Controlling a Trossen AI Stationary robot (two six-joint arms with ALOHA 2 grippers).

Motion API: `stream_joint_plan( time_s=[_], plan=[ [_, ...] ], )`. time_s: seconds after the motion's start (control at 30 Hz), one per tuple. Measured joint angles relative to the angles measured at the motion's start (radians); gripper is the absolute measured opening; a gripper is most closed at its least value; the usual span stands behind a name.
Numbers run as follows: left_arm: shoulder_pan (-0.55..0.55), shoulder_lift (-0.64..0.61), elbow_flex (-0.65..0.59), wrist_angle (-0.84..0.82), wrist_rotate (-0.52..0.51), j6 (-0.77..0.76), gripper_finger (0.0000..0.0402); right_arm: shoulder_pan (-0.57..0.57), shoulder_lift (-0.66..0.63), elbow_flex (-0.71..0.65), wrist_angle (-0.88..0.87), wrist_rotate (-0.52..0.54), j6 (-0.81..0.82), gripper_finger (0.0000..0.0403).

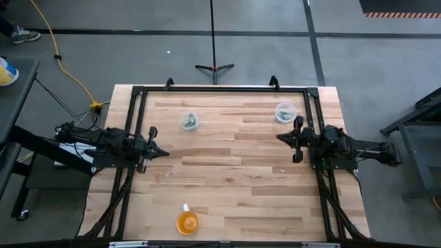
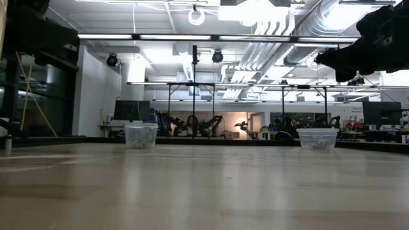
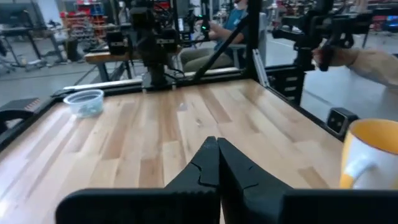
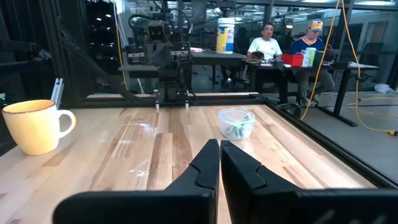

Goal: Pick and place items into bin
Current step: Return to Home Position

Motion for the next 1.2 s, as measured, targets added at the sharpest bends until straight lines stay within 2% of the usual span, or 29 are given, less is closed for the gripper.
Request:
stream_joint_plan(
  time_s=[0.2,0.37,0.53,0.9,1.2],
  plan=[
    [0.0,0.0,-0.001,-0.005,0.026,-0.007,0.0022,0.0,0.0,0.0,0.0,-0.002,0.003,0.0009],
    [0.0,-0.001,-0.125,0.236,0.067,0.003,0.0026,0.0,0.0,0.0,0.002,-0.002,0.004,0.0004],
    [0.0,0.017,-0.123,0.215,0.058,0.005,0.0023,0.0,0.001,0.0,0.002,-0.002,0.004,0.0003],
    [0.0,0.009,-0.123,0.211,0.059,-0.01,0.0055,0.0,0.001,0.001,0.002,-0.003,0.005,0.0005],
    [0.0,0.009,-0.123,0.211,0.058,-0.01,0.0061,0.0,0.001,0.001,0.002,-0.003,0.005,0.0006]
  ],
)
